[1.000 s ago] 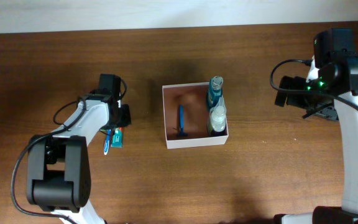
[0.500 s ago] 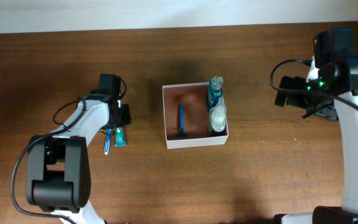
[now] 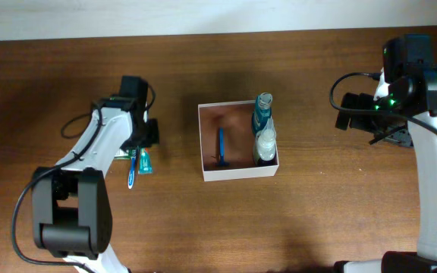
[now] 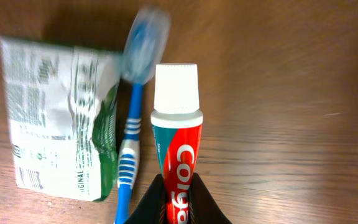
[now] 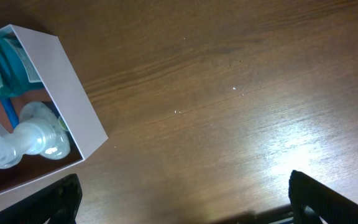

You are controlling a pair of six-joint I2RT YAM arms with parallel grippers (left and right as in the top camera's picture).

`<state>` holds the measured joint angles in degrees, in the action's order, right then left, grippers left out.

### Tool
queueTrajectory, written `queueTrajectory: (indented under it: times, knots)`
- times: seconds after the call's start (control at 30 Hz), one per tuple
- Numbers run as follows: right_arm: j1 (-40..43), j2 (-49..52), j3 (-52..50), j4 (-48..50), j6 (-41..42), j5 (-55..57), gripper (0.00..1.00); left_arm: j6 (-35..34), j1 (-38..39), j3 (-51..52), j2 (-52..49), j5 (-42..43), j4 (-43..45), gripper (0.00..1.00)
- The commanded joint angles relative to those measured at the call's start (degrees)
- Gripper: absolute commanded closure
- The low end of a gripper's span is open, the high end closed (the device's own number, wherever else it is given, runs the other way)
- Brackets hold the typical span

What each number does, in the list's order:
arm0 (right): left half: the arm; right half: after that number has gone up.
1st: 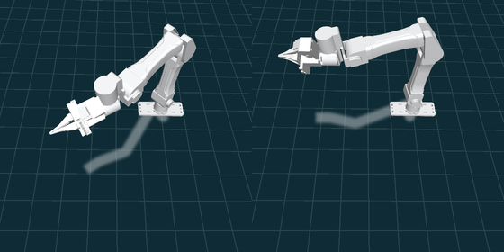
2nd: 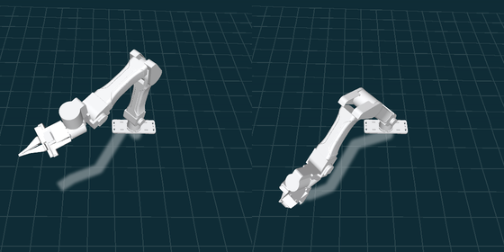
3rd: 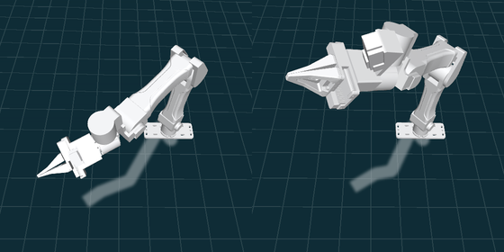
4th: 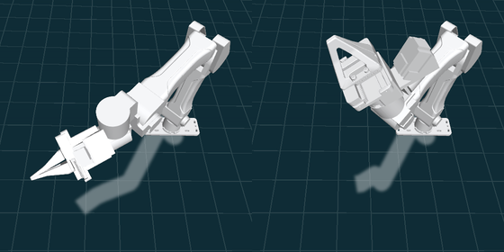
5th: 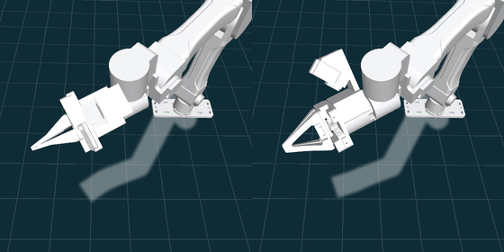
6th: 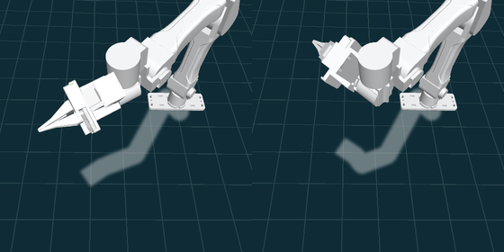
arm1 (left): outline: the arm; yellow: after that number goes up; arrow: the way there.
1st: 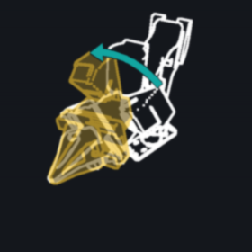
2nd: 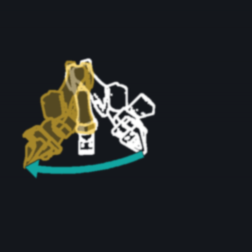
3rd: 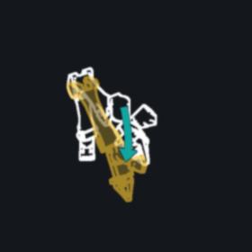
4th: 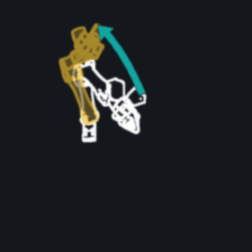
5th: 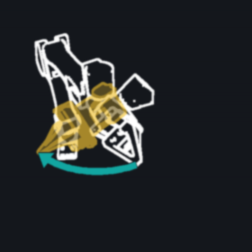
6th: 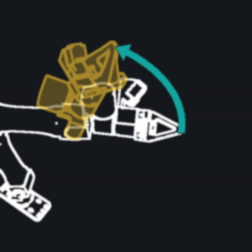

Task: Pack container
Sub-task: 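Lift the toothpaste and carry it right into the box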

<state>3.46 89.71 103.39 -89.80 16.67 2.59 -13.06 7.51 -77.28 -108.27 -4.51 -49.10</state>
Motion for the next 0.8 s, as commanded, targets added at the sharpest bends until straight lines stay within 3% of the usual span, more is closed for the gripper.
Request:
queueTrajectory:
  times: [0.0, 0.17, 0.37, 0.57, 0.77]
  knots:
    - [0.37, -0.96, 0.76, 0.02, 0.09, 0.7, 0.02, -0.15, 3.32, -4.7, 3.39, 0.02, -1.9, 0.95]
    - [0.37, -0.96, 0.76, 0.02, 0.07, 0.68, 0.02, -1.03, 8.68, -8.46, 9.03, 3.52, -3.28, 0.95]
    - [0.37, -0.96, 0.76, 0.02, 0.07, 0.68, 0.02, -7.04, 15.58, -9.55, 14.23, 3.91, -1.62, 0.96]
    - [0.37, -0.96, 0.76, 0.04, 0.09, 0.68, 0.02, -14.25, 19.89, -9.51, 13.55, 3.93, -1.31, 0.96]
    - [0.37, -0.96, 0.76, 0.02, 0.07, 0.68, 0.02, -15.02, 23.41, -9.51, 11.47, 3.91, 1.36, 0.96]
